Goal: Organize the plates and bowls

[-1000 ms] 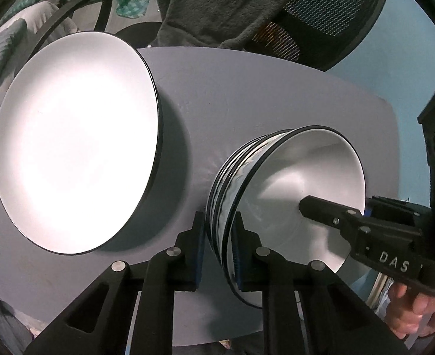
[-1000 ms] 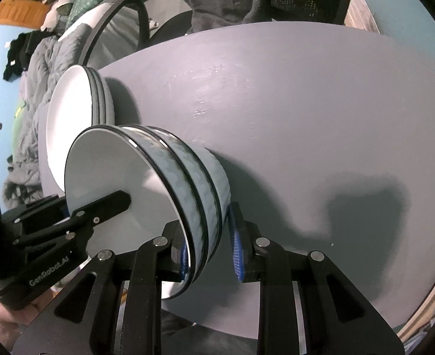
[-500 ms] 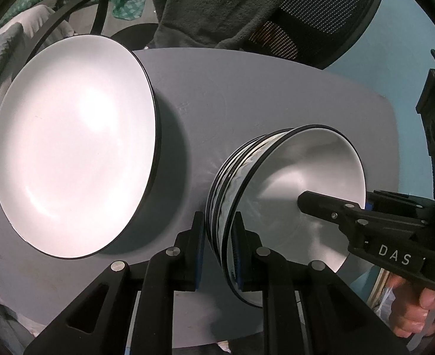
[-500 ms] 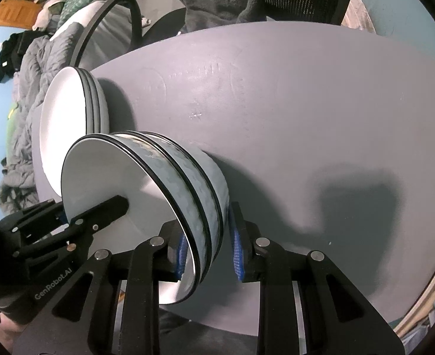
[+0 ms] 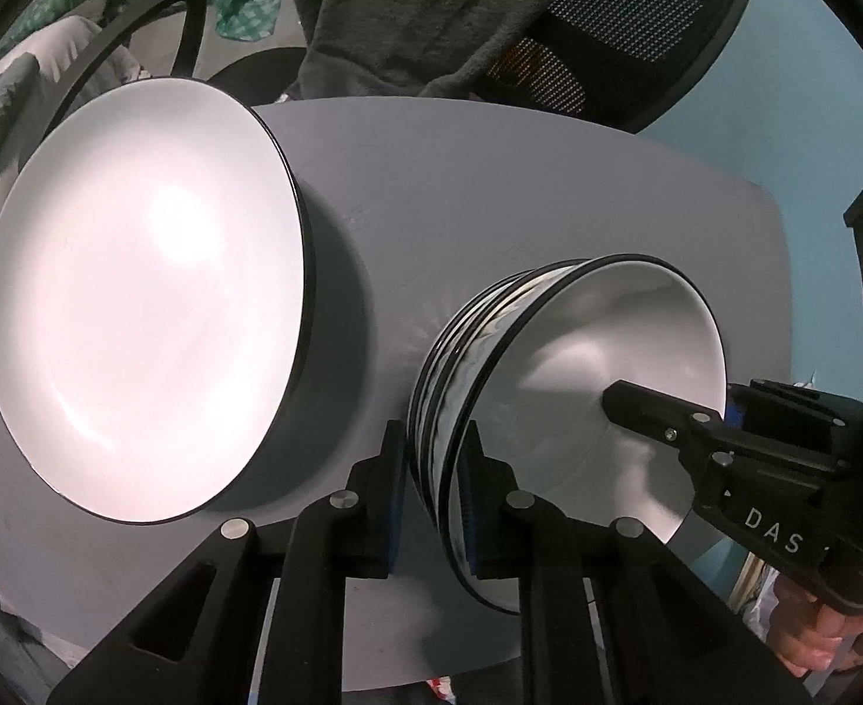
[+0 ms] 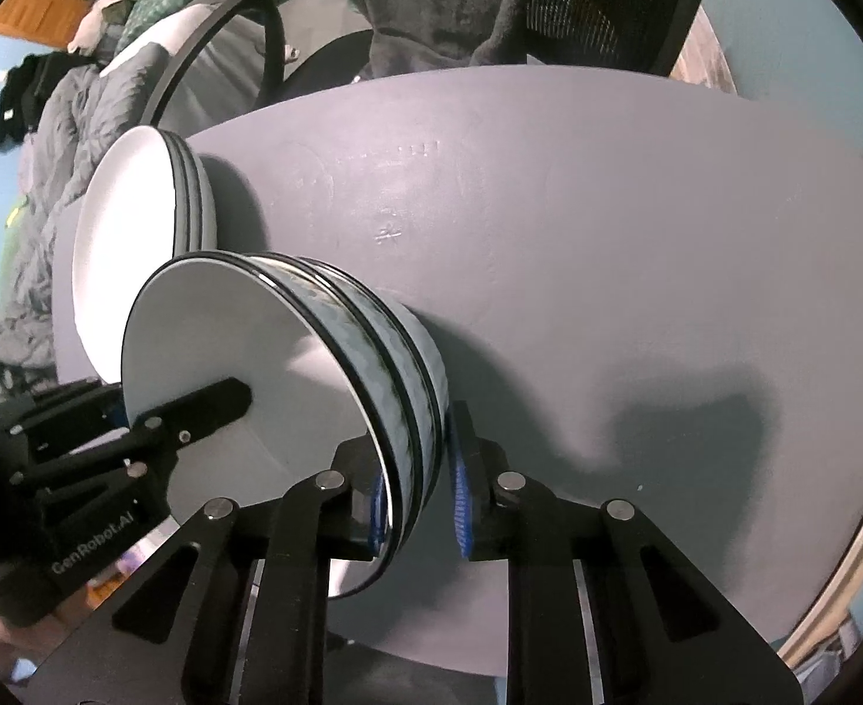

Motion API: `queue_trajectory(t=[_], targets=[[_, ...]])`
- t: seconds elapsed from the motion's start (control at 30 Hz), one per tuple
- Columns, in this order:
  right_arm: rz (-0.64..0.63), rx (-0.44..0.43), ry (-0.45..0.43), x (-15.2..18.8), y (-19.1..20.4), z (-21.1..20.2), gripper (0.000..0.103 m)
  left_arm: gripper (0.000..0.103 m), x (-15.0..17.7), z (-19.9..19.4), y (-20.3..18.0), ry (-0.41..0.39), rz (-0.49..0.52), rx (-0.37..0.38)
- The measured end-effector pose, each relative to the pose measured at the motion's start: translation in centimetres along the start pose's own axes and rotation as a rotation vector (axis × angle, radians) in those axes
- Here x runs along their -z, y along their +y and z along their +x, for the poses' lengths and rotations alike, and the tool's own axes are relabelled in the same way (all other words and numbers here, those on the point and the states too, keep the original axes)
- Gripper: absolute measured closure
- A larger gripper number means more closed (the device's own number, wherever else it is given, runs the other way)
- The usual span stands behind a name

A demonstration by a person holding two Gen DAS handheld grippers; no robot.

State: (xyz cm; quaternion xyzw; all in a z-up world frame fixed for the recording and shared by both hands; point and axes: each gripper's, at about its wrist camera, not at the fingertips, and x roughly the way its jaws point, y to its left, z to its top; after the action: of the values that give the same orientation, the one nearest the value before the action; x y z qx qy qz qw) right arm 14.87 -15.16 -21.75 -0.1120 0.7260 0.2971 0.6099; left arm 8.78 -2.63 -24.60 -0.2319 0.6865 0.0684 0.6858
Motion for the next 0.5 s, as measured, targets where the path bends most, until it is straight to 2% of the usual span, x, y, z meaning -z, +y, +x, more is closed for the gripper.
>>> queue_trajectory(t=[0.5], targets=[[0.061,-0.028,0.018,1.1,1.7,-0.1,0.087,0.089,2.0,-1.8,1.5,-0.009,0.006,-0.031]])
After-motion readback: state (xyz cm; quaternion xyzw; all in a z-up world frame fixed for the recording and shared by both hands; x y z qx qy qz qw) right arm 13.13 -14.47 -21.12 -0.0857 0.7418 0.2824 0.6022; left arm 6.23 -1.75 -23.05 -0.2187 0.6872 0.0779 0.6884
